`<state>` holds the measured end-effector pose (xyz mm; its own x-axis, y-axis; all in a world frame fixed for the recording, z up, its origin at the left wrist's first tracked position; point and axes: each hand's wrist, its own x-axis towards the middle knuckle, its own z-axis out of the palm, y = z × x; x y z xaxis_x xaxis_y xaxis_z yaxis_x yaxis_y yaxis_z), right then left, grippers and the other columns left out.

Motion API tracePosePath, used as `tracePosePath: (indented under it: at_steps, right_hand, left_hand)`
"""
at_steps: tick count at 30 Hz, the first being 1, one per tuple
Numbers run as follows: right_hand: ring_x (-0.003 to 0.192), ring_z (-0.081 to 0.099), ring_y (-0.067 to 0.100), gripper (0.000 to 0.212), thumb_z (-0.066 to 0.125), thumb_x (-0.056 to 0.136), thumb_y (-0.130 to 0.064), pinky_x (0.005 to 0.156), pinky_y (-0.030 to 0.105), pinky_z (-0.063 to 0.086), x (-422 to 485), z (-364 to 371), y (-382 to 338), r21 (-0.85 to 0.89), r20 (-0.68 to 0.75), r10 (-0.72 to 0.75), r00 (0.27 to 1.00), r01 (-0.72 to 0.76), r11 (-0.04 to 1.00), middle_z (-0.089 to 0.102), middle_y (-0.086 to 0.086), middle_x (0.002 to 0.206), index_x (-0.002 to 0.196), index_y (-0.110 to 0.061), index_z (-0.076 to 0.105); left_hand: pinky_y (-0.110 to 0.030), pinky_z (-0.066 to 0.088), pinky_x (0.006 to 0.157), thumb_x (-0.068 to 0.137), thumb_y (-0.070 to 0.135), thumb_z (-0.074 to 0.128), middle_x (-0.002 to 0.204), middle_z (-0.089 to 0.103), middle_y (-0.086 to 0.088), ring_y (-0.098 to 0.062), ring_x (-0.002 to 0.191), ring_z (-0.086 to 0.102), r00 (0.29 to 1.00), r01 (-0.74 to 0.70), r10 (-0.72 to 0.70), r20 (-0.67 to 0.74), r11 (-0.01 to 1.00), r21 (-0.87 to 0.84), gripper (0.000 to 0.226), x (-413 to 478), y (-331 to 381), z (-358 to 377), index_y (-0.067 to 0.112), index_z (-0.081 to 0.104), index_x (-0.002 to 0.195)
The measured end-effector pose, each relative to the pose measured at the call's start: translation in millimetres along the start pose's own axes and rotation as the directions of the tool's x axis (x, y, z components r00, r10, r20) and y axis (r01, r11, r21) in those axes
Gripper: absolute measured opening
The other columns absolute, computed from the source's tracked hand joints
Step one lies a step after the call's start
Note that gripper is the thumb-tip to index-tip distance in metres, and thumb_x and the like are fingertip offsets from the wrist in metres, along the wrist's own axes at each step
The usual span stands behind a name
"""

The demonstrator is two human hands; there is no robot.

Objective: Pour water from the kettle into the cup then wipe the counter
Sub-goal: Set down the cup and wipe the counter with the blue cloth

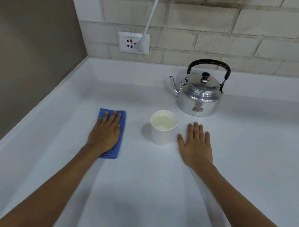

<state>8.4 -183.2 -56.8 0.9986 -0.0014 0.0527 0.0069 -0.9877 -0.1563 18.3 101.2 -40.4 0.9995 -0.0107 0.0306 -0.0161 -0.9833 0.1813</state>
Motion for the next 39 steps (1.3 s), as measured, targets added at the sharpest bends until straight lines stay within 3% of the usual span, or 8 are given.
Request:
tracePosePath:
  at_steps: [7, 11, 15, 23, 27, 33, 37, 39]
  right_hand:
    - [0.145, -0.001, 0.024, 0.068, 0.01, 0.093, -0.05, 0.119, 0.043, 0.003, -1.4, -0.7, 2.0, -0.006, -0.001, -0.012, 1.0, 0.012, 1.0, 0.003, 0.012, 0.157, 0.145, -0.007, 0.002]
    - [0.145, -0.002, 0.024, 0.068, 0.011, 0.093, -0.05, 0.12, 0.043, 0.002, -1.2, -0.9, 0.9, -0.001, 0.001, -0.004, 1.0, 0.004, 1.0, 0.002, 0.012, 0.157, 0.145, -0.007, 0.001]
    - [0.145, -0.001, 0.024, 0.067, 0.011, 0.093, -0.049, 0.119, 0.043, 0.002, -1.3, -0.6, -1.2, 0.0, 0.001, 0.004, 1.0, -0.004, 1.0, 0.003, 0.013, 0.157, 0.145, -0.007, 0.002]
    - [0.145, -0.003, 0.023, 0.067, 0.011, 0.094, -0.05, 0.12, 0.042, 0.001, -2.0, -2.6, 1.2, 0.002, 0.016, -0.005, 1.0, 0.005, 1.0, 0.001, 0.012, 0.158, 0.145, -0.008, 0.001]
    - [0.145, -0.004, 0.023, 0.067, 0.01, 0.094, -0.05, 0.12, 0.042, 0.0, -1.3, -1.8, 0.6, 0.002, 0.018, -0.001, 1.0, 0.001, 1.0, 0.0, 0.011, 0.158, 0.145, -0.008, -0.001]
    - [0.145, 0.0, 0.024, 0.067, 0.012, 0.094, -0.049, 0.119, 0.043, 0.003, -1.2, 0.8, 1.2, -0.013, -0.004, -0.002, 1.0, 0.002, 1.0, 0.004, 0.013, 0.157, 0.145, -0.007, 0.003]
    - [0.145, -0.002, 0.024, 0.067, 0.012, 0.094, -0.05, 0.12, 0.042, 0.002, -0.9, -0.1, 2.9, 0.002, 0.003, -0.013, 1.0, 0.013, 1.0, 0.002, 0.012, 0.158, 0.145, -0.008, 0.001]
    - [0.145, -0.001, 0.024, 0.067, 0.012, 0.094, -0.05, 0.12, 0.042, 0.002, -1.0, -0.7, 2.9, 0.003, -0.002, -0.012, 1.0, 0.012, 1.0, 0.003, 0.012, 0.157, 0.145, -0.008, 0.002]
  left_hand:
    - [-0.024, -0.007, 0.113, 0.097, 0.033, 0.015, 0.149, -0.007, 0.014, -0.005, 0.137, -0.013, 0.971, -0.232, 0.226, -0.079, 0.97, -0.073, 0.049, -87.7, 24.4, 20.4, 0.028, -0.009, 0.139]
    - [-0.024, -0.004, 0.114, 0.097, 0.031, 0.018, 0.152, -0.003, 0.012, -0.002, 0.136, -0.012, 0.992, -0.121, 0.118, -0.038, 0.989, -0.088, 0.049, -93.9, -8.5, 6.2, 0.027, -0.005, 0.14]
    - [-0.035, 0.001, 0.117, 0.097, 0.027, 0.017, 0.156, 0.0, -0.001, -0.02, 0.143, -0.003, 1.0, 0.014, -0.014, -0.009, 0.999, -0.039, 0.051, -70.8, 23.6, 2.7, 0.018, 0.0, 0.144]
    - [-0.027, -0.009, 0.114, 0.091, 0.042, 0.002, 0.151, -0.005, 0.01, -0.013, 0.141, -0.01, 0.973, -0.227, 0.224, -0.06, 0.973, -0.044, 0.052, -130.5, 55.8, 20.8, 0.028, -0.005, 0.14]
    - [-0.025, -0.003, 0.114, 0.089, 0.043, 0.004, 0.152, -0.002, 0.01, -0.009, 0.139, -0.01, 0.995, -0.098, 0.096, -0.037, 0.994, -0.051, 0.055, -125.6, 18.0, 5.0, 0.026, -0.003, 0.141]
    - [-0.04, 0.0, 0.116, 0.096, 0.027, 0.016, 0.156, 0.001, -0.004, -0.026, 0.143, -0.002, 0.998, -0.051, 0.051, -0.022, 0.999, 0.019, 0.052, -109.9, 92.7, 12.0, 0.017, -0.002, 0.144]
    - [-0.04, 0.034, 0.108, 0.09, 0.03, 0.023, 0.143, 0.042, -0.004, -0.025, 0.132, 0.038, 0.974, -0.226, 0.227, -0.024, 0.974, 0.024, 0.051, -145.8, 113.3, 11.0, 0.015, 0.037, 0.137]
    - [-0.034, 0.022, 0.111, 0.089, 0.031, 0.022, 0.143, 0.04, -0.002, -0.024, 0.132, 0.037, 0.97, -0.242, 0.242, -0.002, 0.97, 0.031, 0.052, -152.6, 92.0, 8.2, 0.016, 0.038, 0.136]
